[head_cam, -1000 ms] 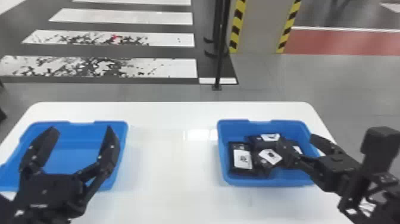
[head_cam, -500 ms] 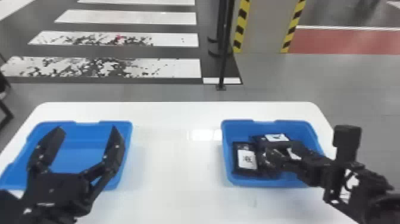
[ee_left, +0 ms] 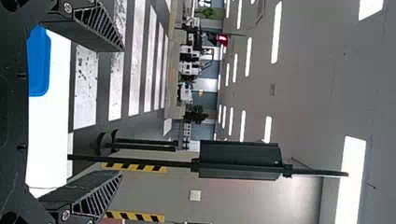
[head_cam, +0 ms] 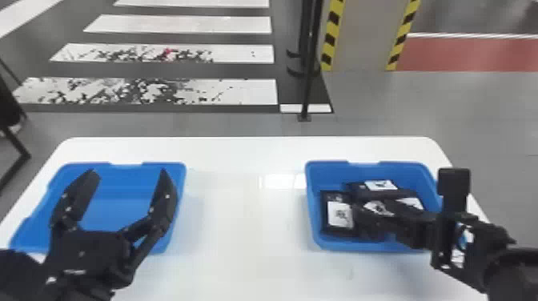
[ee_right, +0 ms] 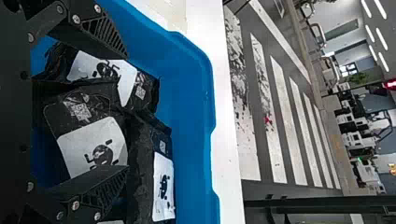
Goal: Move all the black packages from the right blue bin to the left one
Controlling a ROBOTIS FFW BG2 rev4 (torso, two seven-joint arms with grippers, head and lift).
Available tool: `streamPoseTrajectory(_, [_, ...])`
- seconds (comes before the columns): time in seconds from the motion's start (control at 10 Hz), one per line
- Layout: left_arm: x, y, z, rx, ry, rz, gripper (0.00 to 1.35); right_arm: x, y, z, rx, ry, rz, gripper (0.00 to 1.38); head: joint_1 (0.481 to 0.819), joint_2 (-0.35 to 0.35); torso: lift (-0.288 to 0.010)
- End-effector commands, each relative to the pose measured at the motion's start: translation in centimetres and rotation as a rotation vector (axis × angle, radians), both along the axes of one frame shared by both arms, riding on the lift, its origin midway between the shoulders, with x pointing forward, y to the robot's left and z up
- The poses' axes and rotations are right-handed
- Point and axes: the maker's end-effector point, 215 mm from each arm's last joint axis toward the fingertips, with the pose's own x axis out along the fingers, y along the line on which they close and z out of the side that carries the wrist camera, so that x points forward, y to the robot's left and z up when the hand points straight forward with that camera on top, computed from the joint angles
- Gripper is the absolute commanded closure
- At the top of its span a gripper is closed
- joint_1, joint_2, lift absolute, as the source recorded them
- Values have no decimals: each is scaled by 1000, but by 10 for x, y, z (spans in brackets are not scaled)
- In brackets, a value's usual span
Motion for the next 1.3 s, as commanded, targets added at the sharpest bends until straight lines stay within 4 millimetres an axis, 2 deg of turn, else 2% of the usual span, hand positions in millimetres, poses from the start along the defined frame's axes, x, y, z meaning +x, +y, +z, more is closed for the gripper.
streamPoseTrajectory(0.0, [0, 1, -1, 1, 0, 2, 105, -1, -8, -4, -40, 22, -4, 202, 695, -19, -132])
streamPoseTrajectory(0.2, [0, 0, -1, -2, 0, -2, 105, 2, -21, -12, -79, 47, -17, 202, 695, -31, -132])
streamPoseTrajectory(0.4, [1, -1, -2, -1, 2, -4, 105, 6, -26, -25, -76, 74, -22, 202, 695, -46, -132])
streamPoseTrajectory(0.7, [1, -1, -3, 0, 0, -8, 105, 14, -11, -30, -48, 75, 9, 302, 695, -47, -132])
streamPoseTrajectory(0.8, [2, -1, -3, 0, 0, -8, 105, 13, -4, -39, -27, 99, 28, 435, 695, -44, -132])
streamPoseTrajectory(1.0, [1, 0, -4, -5, -3, -7, 105, 12, 14, -35, 16, 98, 62, 1104, 695, -26, -132])
streamPoseTrajectory(1.2, [0, 0, -2, -5, -10, -8, 105, 10, 27, -23, 60, 81, 77, 1193, 695, -2, -132])
